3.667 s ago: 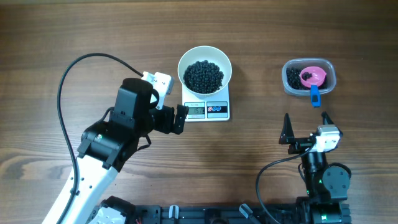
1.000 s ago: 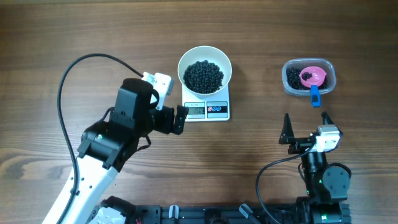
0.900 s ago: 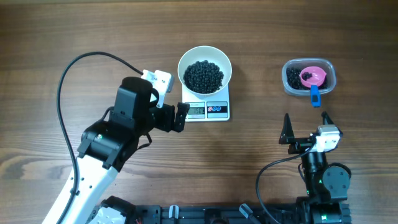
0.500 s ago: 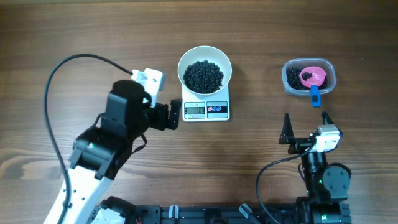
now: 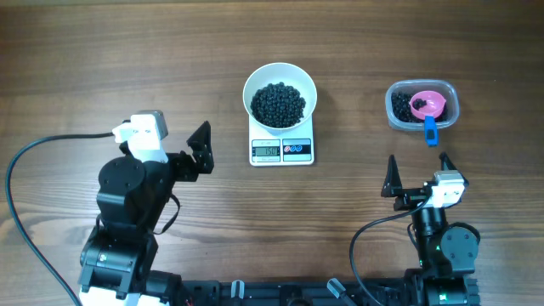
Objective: Scoop item into bowl and weigh 150g on scale
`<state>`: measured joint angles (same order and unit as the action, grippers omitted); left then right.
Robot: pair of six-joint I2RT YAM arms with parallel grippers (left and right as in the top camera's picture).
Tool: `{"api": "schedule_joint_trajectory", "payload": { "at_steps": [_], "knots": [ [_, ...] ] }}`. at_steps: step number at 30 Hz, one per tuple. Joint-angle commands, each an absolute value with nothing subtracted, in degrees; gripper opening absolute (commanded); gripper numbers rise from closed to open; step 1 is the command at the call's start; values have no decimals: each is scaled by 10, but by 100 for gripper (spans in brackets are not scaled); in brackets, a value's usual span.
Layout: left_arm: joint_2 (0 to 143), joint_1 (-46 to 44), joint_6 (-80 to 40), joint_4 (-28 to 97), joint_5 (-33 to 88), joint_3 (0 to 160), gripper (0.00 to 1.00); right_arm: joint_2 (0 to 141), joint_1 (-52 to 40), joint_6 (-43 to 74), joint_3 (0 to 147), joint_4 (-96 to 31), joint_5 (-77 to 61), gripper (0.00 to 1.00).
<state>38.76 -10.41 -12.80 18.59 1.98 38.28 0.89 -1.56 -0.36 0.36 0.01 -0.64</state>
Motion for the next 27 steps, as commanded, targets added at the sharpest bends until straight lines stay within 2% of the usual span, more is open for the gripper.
{"api": "schedule_joint_trajectory", "payload": {
  "at_steps": [1,5,14,27],
  "knots": [
    [373,-101,-134,147,22,359,100,2,-13,-13,3,1,-15,100],
    [338,-97,-134,116,22,326,100,2,-13,-13,3,1,-15,100],
    [238,-17,-155,15,70,214,100,2,-13,-13,3,1,-15,100],
    [146,-16,-155,-29,70,125,100,2,-13,-13,3,1,-15,100]
  ]
}}
